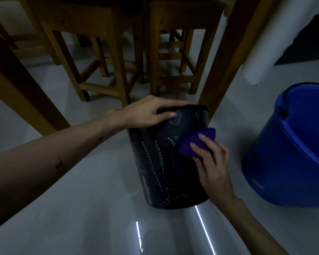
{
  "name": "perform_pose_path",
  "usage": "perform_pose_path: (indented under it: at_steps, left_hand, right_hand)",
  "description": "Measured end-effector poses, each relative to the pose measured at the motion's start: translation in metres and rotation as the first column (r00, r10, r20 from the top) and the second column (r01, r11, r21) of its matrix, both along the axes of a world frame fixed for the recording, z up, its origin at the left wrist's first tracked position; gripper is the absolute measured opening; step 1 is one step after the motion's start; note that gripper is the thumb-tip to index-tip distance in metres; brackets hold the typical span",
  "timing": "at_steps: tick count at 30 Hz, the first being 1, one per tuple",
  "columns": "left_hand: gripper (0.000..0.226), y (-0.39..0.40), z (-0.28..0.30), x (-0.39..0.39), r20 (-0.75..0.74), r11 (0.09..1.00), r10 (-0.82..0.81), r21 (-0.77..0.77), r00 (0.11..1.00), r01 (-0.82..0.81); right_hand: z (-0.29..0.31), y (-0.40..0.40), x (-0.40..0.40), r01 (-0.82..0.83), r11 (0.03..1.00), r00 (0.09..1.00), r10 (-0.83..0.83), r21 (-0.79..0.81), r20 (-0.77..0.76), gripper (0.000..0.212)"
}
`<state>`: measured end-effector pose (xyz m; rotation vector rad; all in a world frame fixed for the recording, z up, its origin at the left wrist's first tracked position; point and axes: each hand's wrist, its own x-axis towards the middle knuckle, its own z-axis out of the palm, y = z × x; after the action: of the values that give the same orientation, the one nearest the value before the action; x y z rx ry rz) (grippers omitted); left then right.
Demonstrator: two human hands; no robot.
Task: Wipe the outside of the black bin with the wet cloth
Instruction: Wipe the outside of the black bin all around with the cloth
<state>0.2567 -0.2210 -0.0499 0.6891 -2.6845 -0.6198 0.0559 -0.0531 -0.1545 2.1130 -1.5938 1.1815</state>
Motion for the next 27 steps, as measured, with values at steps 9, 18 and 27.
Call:
perform_pose_path:
  at_steps: [9,18,27]
  left_hand:
    - [0.046,0.0,0.005,-0.014,-0.054,0.986,0.024,0.169,0.998,-0.014]
    - [0.051,0.004,0.005,-0.025,-0.03,0.99,0.12,0.073,0.992,-0.118]
    - [0.027,0.004,-0.007,-0.008,-0.149,0.961,0.263,0.131,0.953,-0.244]
  right_hand:
    - [-0.01,-0.009,0.017,-0.039,0.999,0.999,0.04,0.021,-0.031,0.037]
    - [-0.057,0.047,0.011,-0.233,0.965,0.893,0.262,0.121,-0.366,0.052]
    - [-0.001,-0.005,0.002,0.031,0.999,0.999,-0.031,0.007,0.02,0.036]
